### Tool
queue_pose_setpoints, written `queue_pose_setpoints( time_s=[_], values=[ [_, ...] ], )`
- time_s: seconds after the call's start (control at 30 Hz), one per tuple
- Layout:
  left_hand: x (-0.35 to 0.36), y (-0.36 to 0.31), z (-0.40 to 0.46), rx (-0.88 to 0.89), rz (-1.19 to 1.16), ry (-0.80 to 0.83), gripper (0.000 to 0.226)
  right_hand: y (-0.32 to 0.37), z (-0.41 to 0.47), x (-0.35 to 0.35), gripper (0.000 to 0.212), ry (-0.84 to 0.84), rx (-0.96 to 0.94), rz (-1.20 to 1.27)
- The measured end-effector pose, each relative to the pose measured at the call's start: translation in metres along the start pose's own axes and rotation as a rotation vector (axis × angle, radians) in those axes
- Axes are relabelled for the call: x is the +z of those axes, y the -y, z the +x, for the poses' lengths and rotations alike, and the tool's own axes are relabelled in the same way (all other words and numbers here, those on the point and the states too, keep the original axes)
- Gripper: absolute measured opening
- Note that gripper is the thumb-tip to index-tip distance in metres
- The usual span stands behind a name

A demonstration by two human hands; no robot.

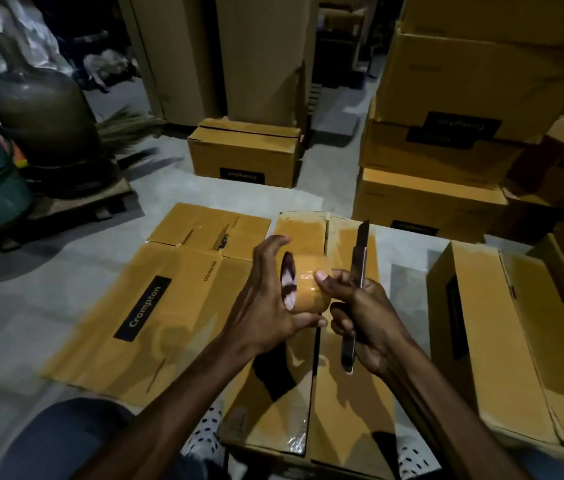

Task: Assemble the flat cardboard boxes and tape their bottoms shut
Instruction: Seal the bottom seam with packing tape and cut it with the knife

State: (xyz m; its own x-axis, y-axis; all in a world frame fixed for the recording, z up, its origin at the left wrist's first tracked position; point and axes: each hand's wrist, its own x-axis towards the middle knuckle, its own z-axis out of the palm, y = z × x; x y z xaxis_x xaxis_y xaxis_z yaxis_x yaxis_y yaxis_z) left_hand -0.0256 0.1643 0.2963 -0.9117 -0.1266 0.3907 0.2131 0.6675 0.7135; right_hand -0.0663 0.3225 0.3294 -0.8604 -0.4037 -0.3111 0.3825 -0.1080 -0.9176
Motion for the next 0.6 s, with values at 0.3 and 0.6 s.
queue_pose_setpoints(
  time_s=[0.3,0.6],
  values=[
    [0.005,0.001,-0.003,-0.081,-0.094,0.097,0.017,-0.004,0.013,0.001,0.032,-0.016,-0.014,0.037],
    [0.007,0.002,0.002,-0.071,-0.150,0.041,0.015,-0.003,0.014,-0.001,0.023,0.047,-0.061,0.072]
  ],
)
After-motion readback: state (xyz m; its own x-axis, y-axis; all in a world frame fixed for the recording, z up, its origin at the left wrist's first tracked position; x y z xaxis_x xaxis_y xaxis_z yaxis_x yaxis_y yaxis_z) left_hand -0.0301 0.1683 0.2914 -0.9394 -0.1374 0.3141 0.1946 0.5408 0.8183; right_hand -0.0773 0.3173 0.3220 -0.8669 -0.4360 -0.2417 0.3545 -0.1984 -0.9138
